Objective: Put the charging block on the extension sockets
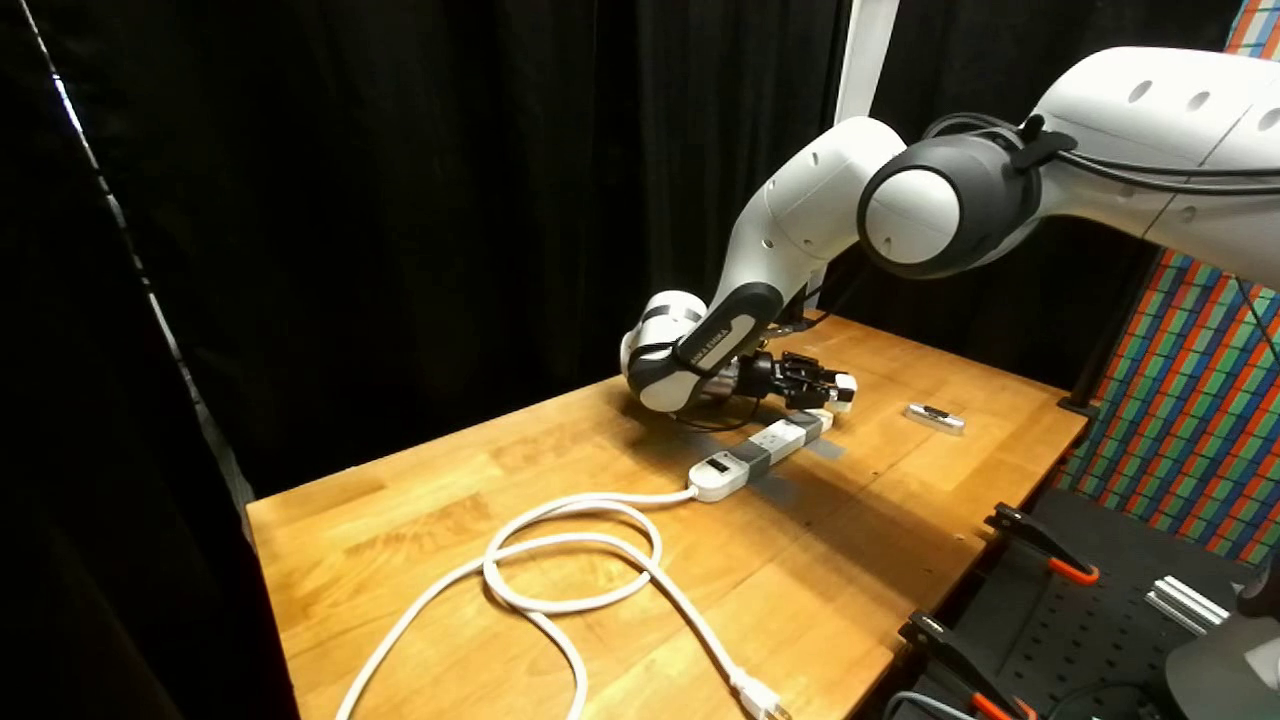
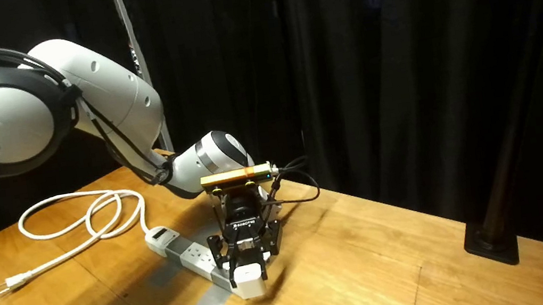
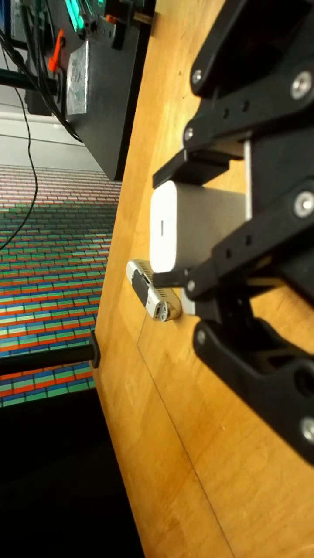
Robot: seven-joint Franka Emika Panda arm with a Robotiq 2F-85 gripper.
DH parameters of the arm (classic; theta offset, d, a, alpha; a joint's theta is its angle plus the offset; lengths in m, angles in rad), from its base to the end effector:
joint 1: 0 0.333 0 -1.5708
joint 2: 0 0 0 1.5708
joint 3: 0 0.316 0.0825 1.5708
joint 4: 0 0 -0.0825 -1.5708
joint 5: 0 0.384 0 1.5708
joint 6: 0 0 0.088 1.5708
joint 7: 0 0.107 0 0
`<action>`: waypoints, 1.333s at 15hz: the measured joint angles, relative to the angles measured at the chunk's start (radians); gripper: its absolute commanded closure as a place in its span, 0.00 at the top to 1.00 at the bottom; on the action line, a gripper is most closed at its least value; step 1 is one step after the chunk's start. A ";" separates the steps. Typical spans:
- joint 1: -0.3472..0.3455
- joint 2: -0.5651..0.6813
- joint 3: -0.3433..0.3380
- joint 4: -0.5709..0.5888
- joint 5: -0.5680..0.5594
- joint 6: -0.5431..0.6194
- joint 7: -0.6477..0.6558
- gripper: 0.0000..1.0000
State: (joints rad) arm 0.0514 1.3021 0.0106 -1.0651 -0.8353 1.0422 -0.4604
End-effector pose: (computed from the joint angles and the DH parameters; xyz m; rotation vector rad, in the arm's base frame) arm 0.6083 -0.0656 0.0396 1.8381 0.6420 -1.6939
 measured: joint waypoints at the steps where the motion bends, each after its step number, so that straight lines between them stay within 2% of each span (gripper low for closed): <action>1: -0.002 -0.001 0.005 0.002 0.003 0.000 -0.013 0.23; 8: -0.017 -0.005 0.026 0.015 0.024 0.003 -0.092 0.23; 20: 0.007 -0.007 0.039 0.017 0.031 0.001 -0.097 0.23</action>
State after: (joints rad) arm 0.0582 1.2953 0.0495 -1.0483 -0.8047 1.0428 -0.5579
